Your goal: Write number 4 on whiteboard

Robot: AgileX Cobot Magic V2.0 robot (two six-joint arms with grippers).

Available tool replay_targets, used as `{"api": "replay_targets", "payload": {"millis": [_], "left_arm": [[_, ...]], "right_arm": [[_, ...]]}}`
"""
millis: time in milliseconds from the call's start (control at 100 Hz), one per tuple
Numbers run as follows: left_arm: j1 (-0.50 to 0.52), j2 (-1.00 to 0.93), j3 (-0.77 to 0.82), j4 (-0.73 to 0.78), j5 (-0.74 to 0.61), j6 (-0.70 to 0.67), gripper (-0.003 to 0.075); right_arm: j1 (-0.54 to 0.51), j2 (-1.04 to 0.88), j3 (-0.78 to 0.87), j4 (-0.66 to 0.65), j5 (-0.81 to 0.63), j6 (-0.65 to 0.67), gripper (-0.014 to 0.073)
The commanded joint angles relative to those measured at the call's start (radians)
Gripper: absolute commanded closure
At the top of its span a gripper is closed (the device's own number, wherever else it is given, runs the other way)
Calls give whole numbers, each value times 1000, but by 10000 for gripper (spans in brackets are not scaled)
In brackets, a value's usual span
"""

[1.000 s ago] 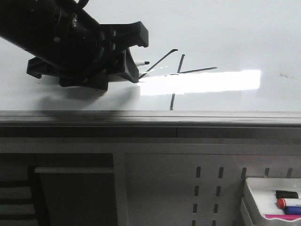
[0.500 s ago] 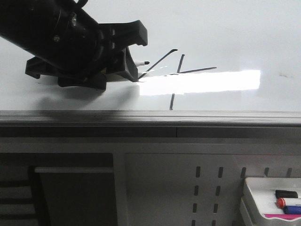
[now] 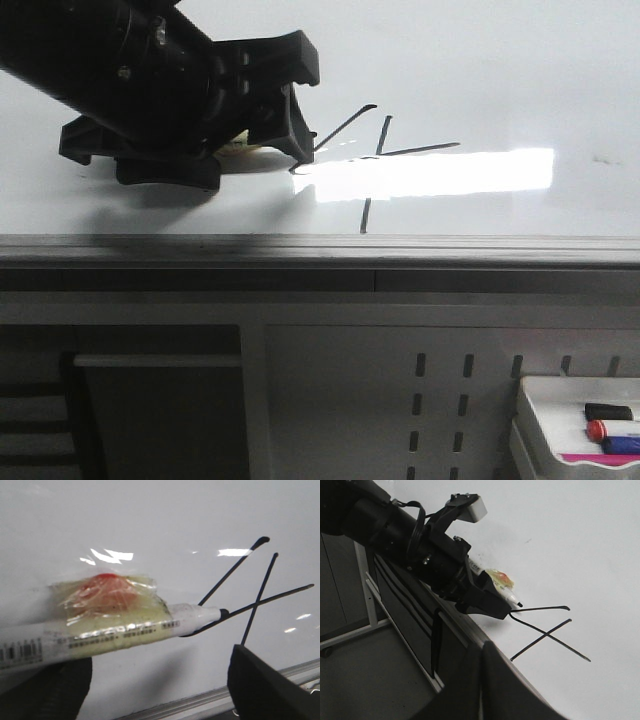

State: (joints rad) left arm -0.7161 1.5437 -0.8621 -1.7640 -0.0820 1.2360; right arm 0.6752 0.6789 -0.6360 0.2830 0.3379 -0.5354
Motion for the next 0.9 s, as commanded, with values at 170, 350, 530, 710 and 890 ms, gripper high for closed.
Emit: {"api": "replay_targets", "payload": {"millis": [170,350,530,710,890], "left_arm": [[32,16,0,-4,-219,-2,147],[32,16,0,-8,-194,-2,147],[32,16,0,-48,-192,-2,146],[32,-3,0,-48,-185,-2,146],[32,-29,0,-48,-156,-2,147]], "right_arm": [[-7,4,-27,9,-82,-4,659],[-7,4,-27,9,-82,-4,659],[-7,4,-27,9,-82,-4,659],[-7,4,-27,9,-82,-4,659],[-7,4,-27,9,-82,-4,659]]}}
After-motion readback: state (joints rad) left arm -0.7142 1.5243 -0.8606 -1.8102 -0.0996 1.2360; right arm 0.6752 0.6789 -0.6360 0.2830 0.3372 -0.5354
